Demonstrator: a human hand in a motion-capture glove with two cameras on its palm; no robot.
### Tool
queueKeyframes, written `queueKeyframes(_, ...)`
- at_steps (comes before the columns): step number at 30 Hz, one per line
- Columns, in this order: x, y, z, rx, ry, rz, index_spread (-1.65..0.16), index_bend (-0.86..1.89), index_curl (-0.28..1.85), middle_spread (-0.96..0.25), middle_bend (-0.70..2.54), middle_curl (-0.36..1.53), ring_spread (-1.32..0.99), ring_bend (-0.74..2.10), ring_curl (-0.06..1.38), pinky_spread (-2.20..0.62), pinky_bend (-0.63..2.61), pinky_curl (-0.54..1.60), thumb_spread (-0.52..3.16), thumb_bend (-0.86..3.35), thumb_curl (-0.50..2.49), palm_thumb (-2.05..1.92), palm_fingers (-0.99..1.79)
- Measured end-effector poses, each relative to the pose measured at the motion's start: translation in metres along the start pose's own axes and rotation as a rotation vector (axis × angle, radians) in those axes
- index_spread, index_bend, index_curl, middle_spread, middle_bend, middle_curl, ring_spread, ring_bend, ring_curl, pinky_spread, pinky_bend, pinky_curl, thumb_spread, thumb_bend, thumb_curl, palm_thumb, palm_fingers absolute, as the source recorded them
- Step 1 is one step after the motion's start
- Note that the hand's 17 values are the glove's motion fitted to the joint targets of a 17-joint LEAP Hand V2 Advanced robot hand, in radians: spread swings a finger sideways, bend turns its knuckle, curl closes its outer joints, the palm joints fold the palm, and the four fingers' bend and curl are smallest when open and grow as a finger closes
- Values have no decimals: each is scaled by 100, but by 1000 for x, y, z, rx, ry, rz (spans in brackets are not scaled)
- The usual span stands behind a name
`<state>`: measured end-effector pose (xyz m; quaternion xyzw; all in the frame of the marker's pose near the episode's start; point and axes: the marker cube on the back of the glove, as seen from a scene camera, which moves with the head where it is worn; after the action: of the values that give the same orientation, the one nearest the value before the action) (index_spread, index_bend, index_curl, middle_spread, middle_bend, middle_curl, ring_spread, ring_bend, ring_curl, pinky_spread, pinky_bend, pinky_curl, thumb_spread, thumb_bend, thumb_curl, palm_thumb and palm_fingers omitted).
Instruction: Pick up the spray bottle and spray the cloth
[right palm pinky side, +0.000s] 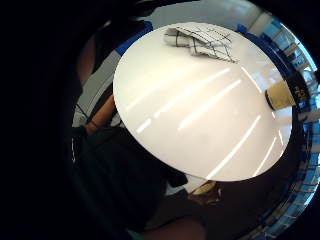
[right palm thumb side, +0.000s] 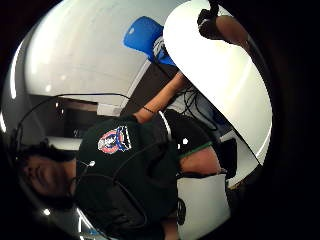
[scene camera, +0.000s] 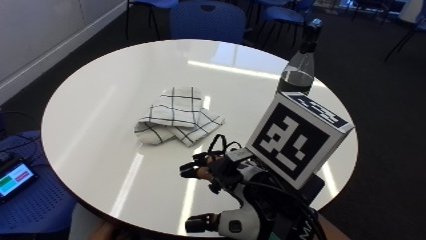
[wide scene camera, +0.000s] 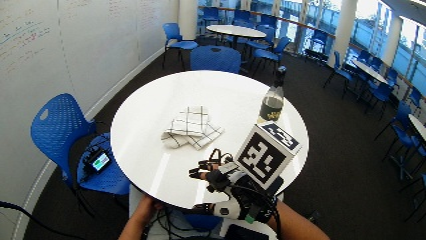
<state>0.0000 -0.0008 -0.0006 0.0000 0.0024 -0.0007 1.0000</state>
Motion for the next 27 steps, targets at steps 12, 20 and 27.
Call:
queueKeyframes(12,3,-4,2,-23,11,9,-35,37,25,1,32,20,0,33,19,20,14,11,89,21,16,47,55)
queueKeyframes(20,9,-6,2,-9,11,25,-37,35,29,1,31,24,0,32,22,22,14,13,101,16,20,50,54)
queueKeyframes(27,22,-12,-3,47,-9,57,-38,34,31,1,29,27,0,32,24,22,14,14,106,12,24,53,55)
